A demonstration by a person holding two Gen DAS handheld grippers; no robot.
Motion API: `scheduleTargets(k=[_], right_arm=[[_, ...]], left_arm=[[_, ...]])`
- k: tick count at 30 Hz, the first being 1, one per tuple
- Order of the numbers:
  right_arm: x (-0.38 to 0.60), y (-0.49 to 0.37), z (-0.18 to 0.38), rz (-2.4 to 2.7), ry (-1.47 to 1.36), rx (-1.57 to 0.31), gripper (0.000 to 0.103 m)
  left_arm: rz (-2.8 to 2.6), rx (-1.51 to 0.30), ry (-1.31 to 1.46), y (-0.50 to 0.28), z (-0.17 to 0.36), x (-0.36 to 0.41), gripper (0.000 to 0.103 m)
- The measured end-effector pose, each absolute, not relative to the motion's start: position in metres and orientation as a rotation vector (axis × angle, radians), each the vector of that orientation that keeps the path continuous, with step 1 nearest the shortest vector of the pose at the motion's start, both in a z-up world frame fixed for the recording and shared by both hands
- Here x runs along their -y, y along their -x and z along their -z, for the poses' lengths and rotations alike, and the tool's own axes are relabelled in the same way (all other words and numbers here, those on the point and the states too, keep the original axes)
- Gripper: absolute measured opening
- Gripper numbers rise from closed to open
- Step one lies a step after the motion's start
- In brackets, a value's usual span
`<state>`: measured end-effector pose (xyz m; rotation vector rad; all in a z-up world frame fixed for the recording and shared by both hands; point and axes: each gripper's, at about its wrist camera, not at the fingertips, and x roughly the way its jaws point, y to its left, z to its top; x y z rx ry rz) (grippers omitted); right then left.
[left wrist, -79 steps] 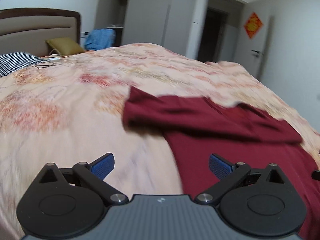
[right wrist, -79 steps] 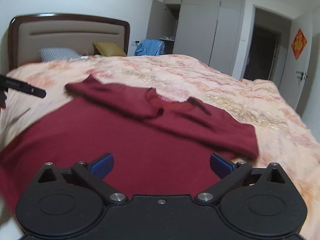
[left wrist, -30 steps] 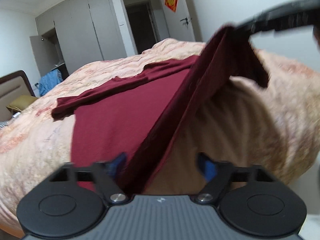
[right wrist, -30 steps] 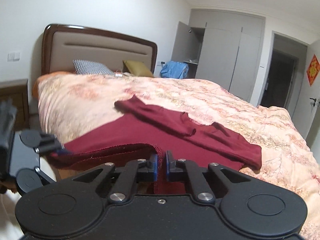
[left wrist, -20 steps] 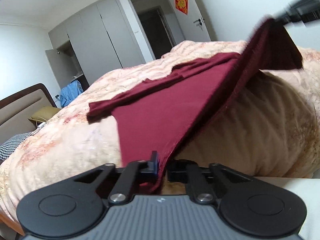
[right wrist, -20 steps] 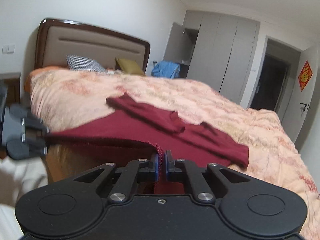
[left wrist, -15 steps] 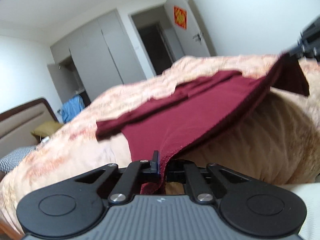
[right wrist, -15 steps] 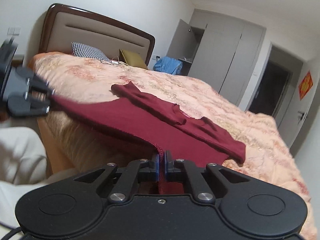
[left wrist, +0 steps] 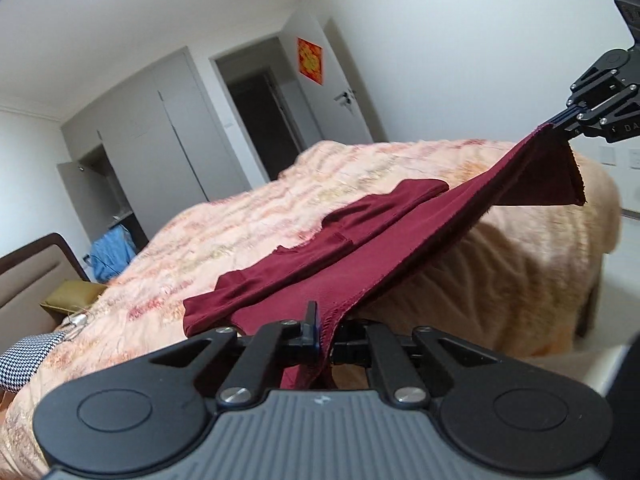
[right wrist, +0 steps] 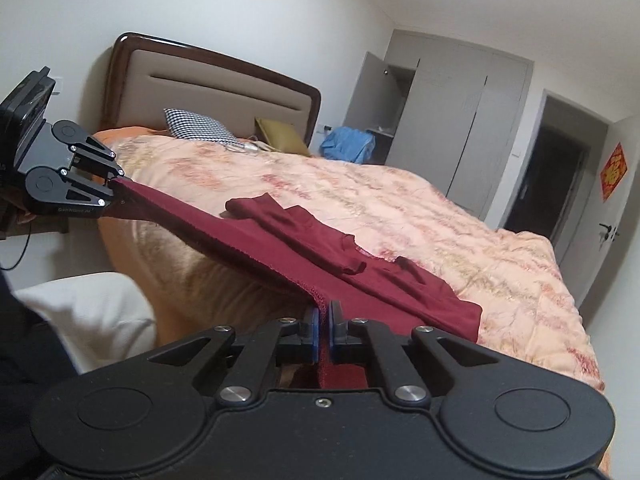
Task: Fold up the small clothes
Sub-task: 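Carry the hem over onto the collar with the right tool and open it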
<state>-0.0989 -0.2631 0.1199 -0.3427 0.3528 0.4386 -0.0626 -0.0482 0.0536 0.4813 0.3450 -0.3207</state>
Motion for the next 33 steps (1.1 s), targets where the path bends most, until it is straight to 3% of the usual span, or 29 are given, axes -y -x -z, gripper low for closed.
scheduleTargets(k=[7, 18, 27, 33], right_arm=[[0.267, 0.06, -0.143, -0.457, 0.322, -0.304, 0.003], [0.298, -0.152, -0.187, -0.473, 0.272, -0.279, 0.003], [0.305, -0.322, -0.121, -0.451, 0.153, -0.458, 0.003], [0.296, -0.373, -0.068, -0.458, 0.118, -0.563, 0.004]], left_arm=[[0.392, -0.396, -0.464, 0.038, -0.095, 0.04, 0.004], [0.393, -0.438, -0.564, -0.16, -0.164, 0.043, 0.005], [0.43, -0.645, -0.417, -0.338, -0.111, 0.025, 0.005], [0.462, -0.779, -0.292, -0.393, -0.051, -0.005, 0.005]])
